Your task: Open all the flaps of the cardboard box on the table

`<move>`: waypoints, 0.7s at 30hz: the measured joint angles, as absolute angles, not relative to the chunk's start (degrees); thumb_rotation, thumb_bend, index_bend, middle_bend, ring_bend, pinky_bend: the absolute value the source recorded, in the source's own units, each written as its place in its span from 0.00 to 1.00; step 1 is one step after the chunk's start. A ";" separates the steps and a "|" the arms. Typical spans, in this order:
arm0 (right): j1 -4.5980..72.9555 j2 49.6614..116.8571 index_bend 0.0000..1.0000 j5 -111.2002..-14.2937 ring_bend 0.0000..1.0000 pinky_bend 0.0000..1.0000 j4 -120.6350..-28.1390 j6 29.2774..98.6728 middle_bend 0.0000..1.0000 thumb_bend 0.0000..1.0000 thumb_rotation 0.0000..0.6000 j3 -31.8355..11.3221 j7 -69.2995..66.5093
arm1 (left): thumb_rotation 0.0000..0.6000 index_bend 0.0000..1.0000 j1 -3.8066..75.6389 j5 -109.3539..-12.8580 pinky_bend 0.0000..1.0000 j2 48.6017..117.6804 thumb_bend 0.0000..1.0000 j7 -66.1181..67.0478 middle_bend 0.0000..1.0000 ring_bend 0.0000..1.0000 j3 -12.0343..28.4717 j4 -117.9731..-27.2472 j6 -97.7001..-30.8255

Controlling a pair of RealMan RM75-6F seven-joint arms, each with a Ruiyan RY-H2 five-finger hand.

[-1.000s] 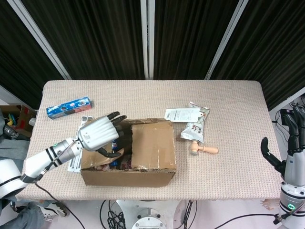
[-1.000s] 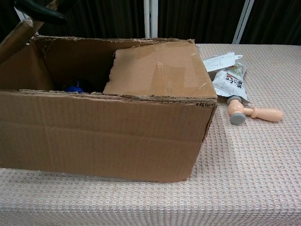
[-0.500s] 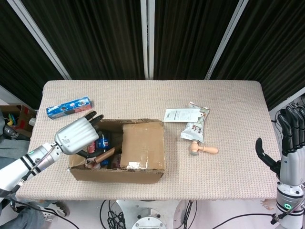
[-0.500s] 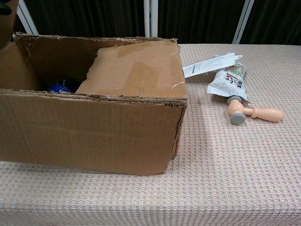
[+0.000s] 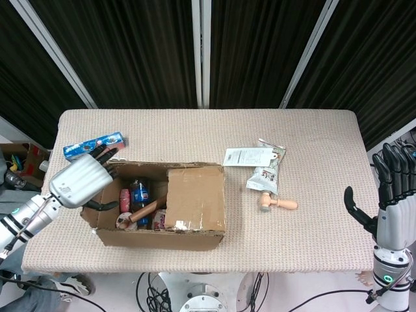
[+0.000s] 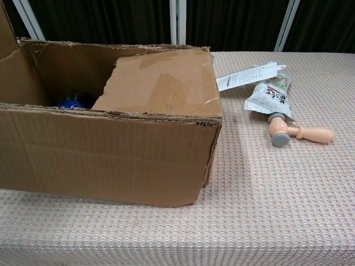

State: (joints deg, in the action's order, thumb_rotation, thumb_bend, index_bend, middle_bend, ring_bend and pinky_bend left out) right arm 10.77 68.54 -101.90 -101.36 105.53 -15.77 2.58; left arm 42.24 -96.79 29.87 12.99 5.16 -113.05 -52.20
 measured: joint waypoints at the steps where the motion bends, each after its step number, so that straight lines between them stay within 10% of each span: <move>1: 10.78 68.55 0.00 -101.97 0.00 0.00 -101.39 105.52 0.01 0.36 1.00 -15.75 2.65 | 0.31 0.58 41.67 -96.55 0.20 29.76 0.21 12.83 0.55 0.16 5.12 -112.54 -52.47; 15: 11.06 68.73 0.00 -102.60 0.00 0.00 -102.25 105.14 0.01 0.36 1.00 -15.68 4.25 | 0.30 0.53 35.39 -88.64 0.21 31.73 0.21 8.01 0.49 0.16 4.47 -102.84 -54.54; 21: 12.31 68.33 0.00 -103.89 0.00 0.00 -103.19 102.32 0.01 0.39 1.00 -15.11 5.04 | 0.30 0.29 30.84 -85.00 0.23 33.17 0.17 -1.43 0.35 0.18 5.26 -101.90 -61.90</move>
